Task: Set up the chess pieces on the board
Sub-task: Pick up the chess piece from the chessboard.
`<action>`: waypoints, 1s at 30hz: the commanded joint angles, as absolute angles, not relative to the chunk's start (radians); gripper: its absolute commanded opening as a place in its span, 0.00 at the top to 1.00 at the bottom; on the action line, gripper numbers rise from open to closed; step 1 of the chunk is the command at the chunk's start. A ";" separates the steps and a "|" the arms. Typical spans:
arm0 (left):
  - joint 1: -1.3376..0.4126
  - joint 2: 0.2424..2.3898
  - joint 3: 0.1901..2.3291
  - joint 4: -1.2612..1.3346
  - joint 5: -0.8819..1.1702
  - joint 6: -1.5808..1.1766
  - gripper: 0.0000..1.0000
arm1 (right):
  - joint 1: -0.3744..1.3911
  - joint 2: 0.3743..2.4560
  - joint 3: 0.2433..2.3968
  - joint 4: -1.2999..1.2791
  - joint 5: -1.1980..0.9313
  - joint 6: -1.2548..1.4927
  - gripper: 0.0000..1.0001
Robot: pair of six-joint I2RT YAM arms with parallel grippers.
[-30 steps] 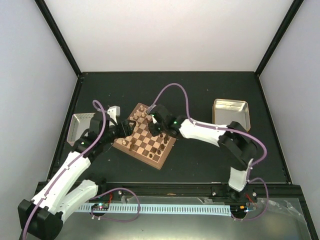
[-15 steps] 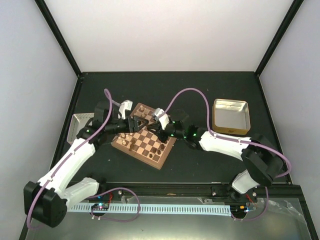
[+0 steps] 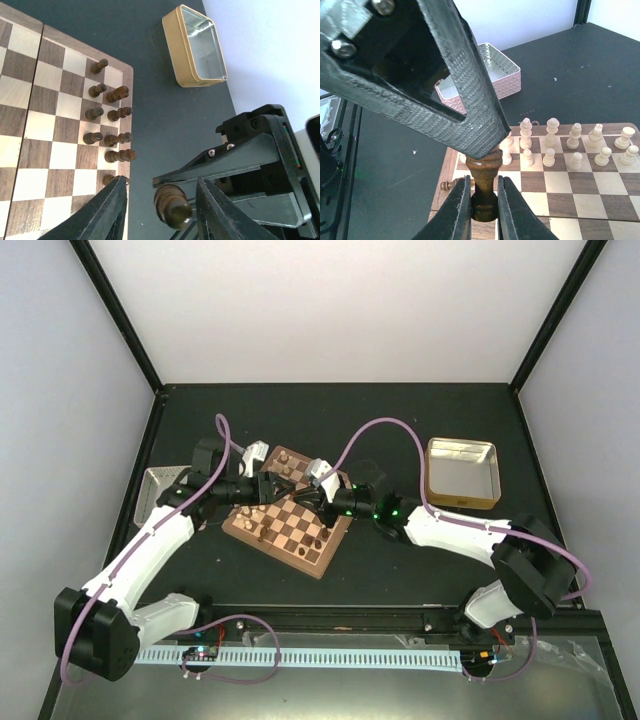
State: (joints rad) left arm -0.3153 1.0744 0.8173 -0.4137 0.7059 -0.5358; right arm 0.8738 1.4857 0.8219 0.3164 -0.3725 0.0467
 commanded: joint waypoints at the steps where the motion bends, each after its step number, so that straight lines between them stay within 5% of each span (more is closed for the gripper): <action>1: -0.296 1.084 0.853 -0.444 0.738 -0.511 0.62 | 0.870 1.470 0.813 0.361 -0.385 0.020 0.99; 12: -0.265 1.090 0.853 -0.439 0.832 -0.507 0.72 | 0.871 1.482 0.820 0.348 -0.384 0.013 0.99; 22: -0.255 1.096 0.849 -0.428 0.837 -0.495 0.94 | 0.871 1.486 0.824 0.344 -0.386 0.013 0.99; 30: -0.257 1.057 0.821 -0.459 0.679 -0.459 0.96 | 0.858 1.470 0.795 0.327 -0.163 0.104 0.99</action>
